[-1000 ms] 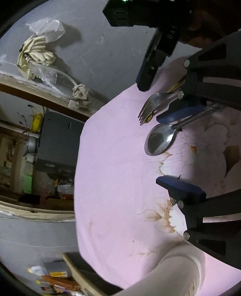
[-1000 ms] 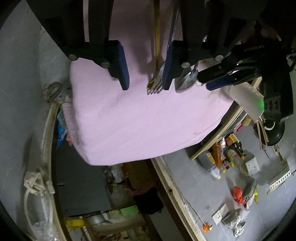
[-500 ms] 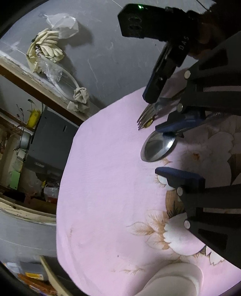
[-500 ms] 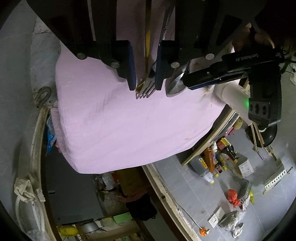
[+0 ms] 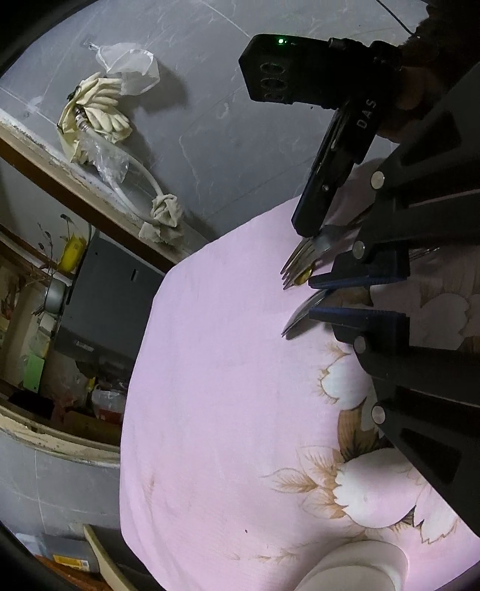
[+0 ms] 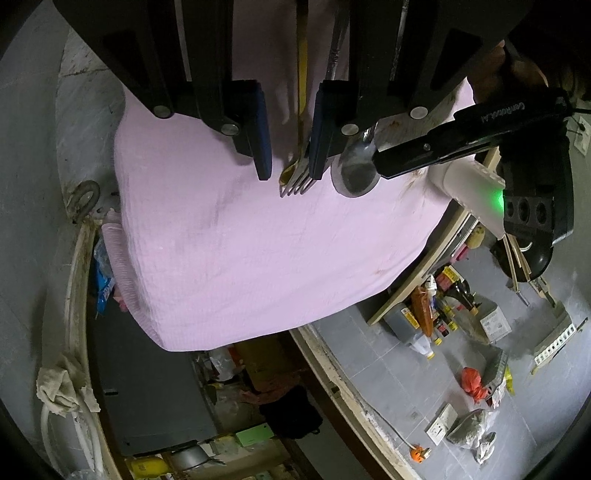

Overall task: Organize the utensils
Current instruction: 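Close the left gripper on a silver spoon handle while the right gripper closes on the fork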

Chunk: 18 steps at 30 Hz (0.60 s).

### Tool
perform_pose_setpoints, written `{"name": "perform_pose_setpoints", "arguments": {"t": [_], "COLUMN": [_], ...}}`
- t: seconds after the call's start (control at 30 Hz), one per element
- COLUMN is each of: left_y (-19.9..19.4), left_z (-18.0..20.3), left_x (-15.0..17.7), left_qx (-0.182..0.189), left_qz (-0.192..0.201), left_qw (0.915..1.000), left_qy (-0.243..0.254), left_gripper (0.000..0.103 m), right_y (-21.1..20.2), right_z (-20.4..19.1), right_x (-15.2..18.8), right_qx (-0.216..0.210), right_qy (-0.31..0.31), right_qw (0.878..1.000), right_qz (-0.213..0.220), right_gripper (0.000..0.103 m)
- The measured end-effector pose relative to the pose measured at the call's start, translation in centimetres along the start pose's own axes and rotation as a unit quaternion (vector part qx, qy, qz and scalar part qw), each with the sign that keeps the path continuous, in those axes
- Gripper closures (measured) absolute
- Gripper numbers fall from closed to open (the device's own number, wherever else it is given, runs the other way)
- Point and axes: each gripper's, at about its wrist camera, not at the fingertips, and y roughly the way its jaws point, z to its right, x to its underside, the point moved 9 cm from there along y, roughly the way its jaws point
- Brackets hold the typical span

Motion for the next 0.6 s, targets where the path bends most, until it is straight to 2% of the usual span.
{"name": "perform_pose_setpoints", "arguments": {"t": [0.27,0.43,0.57,0.6], "left_y": [0.1,0.1,-0.1,-0.3], "left_z": [-0.1,-0.8,-1.3,-1.4], "left_x": [0.0,0.5,0.7,0.7], "left_qx": [0.009,-0.012,-0.023,-0.036], "left_qz": [-0.009,-0.022,-0.020,-0.015], "left_qw": [0.9999,0.9997,0.9995,0.9992], "left_qy": [0.000,0.001,0.002,0.008], "left_gripper": [0.092,0.085,0.086,0.086], "right_y": [0.1,0.2,0.4,0.5], "right_z": [0.0,-0.6,-1.0,-1.0], "right_x": [0.0,0.2,0.5,0.6], "right_qx": [-0.004,-0.013,-0.019,-0.021], "right_qy": [0.002,-0.010,-0.014,-0.014], "right_qw": [1.000,1.000,1.000,1.000], "right_qz": [0.001,-0.006,-0.014,-0.016], "right_gripper": [0.085,0.085,0.085,0.085]}}
